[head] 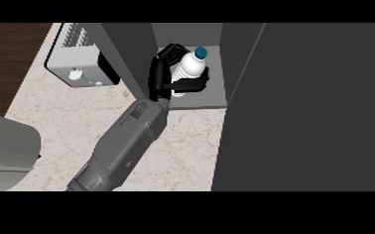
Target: Pick up the bottled water, place it into the cabinet and close the cabinet
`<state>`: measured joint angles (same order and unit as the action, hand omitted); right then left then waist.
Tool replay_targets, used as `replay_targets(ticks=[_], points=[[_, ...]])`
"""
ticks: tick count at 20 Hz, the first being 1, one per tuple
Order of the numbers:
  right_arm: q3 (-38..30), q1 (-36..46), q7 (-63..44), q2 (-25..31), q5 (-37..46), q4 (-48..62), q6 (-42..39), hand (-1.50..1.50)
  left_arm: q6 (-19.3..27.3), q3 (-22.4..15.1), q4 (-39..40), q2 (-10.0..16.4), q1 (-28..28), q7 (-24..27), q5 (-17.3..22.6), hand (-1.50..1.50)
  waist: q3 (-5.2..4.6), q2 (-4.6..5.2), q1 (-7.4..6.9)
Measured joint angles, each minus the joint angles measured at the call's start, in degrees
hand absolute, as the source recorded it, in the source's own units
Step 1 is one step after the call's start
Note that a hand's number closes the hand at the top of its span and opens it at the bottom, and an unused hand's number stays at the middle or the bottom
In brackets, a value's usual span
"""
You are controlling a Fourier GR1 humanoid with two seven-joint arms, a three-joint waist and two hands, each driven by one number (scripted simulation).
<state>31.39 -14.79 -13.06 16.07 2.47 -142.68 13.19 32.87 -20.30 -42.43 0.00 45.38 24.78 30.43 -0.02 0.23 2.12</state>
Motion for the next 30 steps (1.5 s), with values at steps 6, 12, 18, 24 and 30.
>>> replay_targets(ticks=[6, 12, 18, 24, 30], points=[[-1.4, -1.5, 2.1, 0.9, -0.7, 0.0, -0.9, -1.50, 1.6, 1.9, 10.6, 0.0, 5.2, 3.7, 1.1, 1.50, 0.00, 0.20, 0.51], [-2.5, -1.7, 3.1, 1.6, -1.3, 0.2, -2.4, -1.50, 3.4, 4.4, 20.4, 0.0, 10.4, 7.8, 0.5, 1.50, -0.01, 0.50, 1.08], [-3.8, -2.2, 4.5, 1.8, -1.9, 0.3, -3.5, -1.50, 3.7, 5.7, 27.6, 0.4, 13.6, 11.2, 0.0, -1.50, -0.01, 0.78, 1.56], [-3.4, -2.0, 5.1, 1.4, -2.3, 0.6, -4.3, -1.50, 4.7, 5.7, 31.9, 0.2, 17.3, 10.7, -0.8, -1.50, -0.02, 0.96, 2.03], [-3.4, -2.3, 5.6, 1.1, -2.5, 0.5, -4.6, -1.50, 2.8, 7.5, 33.7, 0.1, 17.8, 12.9, -0.1, -1.50, -0.04, 1.09, 2.36]])
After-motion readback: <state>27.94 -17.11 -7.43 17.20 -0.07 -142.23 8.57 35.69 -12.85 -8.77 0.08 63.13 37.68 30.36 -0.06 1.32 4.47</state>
